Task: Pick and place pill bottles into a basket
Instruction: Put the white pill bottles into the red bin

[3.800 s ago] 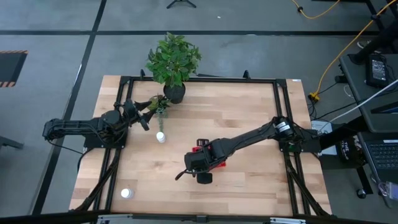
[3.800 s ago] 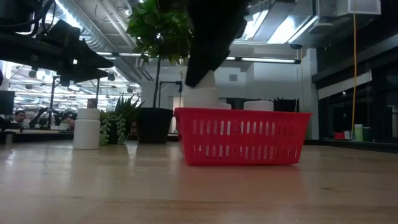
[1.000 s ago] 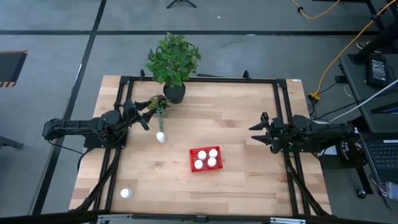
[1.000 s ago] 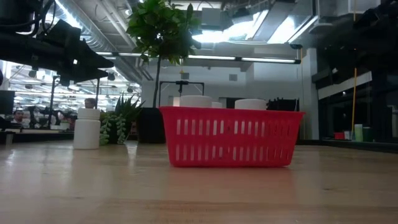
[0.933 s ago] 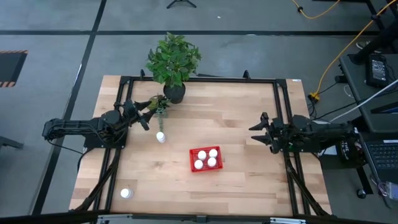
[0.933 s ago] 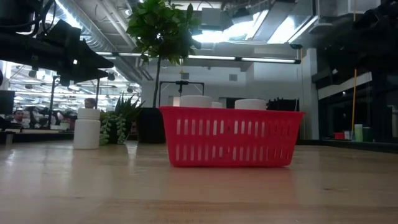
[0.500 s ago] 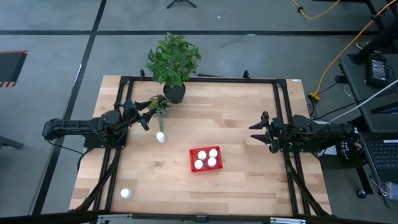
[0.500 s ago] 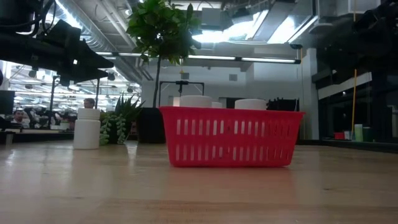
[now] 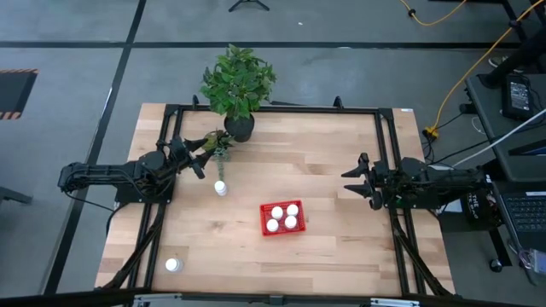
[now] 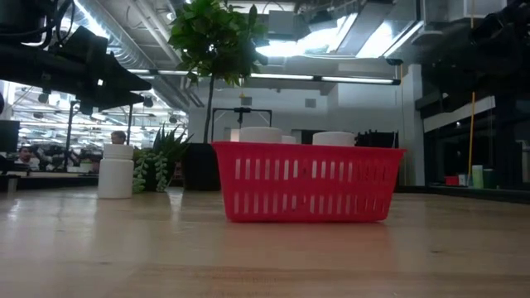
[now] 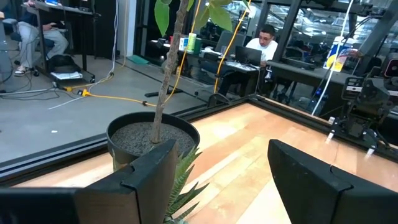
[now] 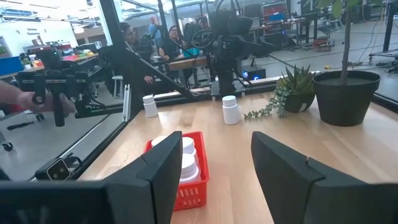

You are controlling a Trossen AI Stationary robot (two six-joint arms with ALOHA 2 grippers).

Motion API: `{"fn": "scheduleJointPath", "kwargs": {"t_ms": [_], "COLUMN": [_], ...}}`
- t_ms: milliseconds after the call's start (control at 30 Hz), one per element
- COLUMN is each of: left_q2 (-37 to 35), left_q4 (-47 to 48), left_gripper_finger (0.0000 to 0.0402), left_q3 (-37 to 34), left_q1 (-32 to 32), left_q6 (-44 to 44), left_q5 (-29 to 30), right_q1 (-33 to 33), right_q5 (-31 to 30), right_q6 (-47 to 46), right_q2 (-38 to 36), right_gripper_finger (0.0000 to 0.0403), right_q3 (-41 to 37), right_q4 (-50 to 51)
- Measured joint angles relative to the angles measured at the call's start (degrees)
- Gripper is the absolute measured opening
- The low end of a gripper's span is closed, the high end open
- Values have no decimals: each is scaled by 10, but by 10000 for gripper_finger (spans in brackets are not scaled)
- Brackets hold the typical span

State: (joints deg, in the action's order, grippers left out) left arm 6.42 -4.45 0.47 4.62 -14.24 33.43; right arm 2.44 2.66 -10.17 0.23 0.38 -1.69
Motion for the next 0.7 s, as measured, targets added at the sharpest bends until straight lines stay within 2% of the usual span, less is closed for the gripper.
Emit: {"fn": "scheduleJointPath", "kwargs": {"t_ms": [300, 467, 567, 700], "left_q2": [0, 0, 0, 0], "left_q4": [-2, -40, -44, -62], "left_gripper_finger": [246, 246, 246, 246], "left_q3": [0, 0, 0, 0], "left_q1": [0, 0, 0, 0], "left_q6": [0, -3, -36, -127], "left_q5": [0, 0, -11, -21], "right_q1": [0, 0, 0, 0], "right_q5": [0, 0, 0, 0], "right_q6": [0, 0, 0, 1], "right_q2": [0, 0, 0, 0], "right_gripper_finger": [194, 194, 194, 194], "right_q3": [0, 0, 0, 0], "right_q4": [0, 0, 0, 0]}}
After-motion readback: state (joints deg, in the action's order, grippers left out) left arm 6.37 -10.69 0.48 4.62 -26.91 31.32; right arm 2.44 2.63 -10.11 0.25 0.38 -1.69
